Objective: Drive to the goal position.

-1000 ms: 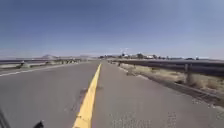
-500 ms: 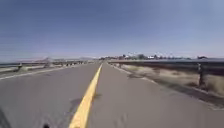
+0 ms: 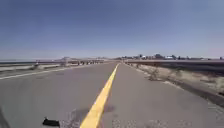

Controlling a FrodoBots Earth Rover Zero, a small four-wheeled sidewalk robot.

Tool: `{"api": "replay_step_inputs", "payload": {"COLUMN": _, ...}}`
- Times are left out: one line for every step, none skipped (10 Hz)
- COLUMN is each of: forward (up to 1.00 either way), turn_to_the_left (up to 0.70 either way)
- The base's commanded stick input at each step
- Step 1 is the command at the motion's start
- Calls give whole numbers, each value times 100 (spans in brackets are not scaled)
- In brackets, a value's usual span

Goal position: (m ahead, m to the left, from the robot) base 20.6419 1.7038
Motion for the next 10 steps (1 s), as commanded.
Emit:
{"api": "replay_step_inputs", "payload": {"forward": 85, "turn_to_the_left": 0}}
{"api": "replay_step_inputs", "payload": {"forward": 85, "turn_to_the_left": 0}}
{"api": "replay_step_inputs", "payload": {"forward": 85, "turn_to_the_left": 0}}
{"api": "replay_step_inputs", "payload": {"forward": 85, "turn_to_the_left": 0}}
{"api": "replay_step_inputs", "payload": {"forward": 85, "turn_to_the_left": 0}}
{"api": "replay_step_inputs", "payload": {"forward": 85, "turn_to_the_left": 0}}
{"api": "replay_step_inputs", "payload": {"forward": 85, "turn_to_the_left": 0}}
{"api": "replay_step_inputs", "payload": {"forward": 85, "turn_to_the_left": 0}}
{"api": "replay_step_inputs", "payload": {"forward": 85, "turn_to_the_left": 0}}
{"api": "replay_step_inputs", "payload": {"forward": 85, "turn_to_the_left": 0}}
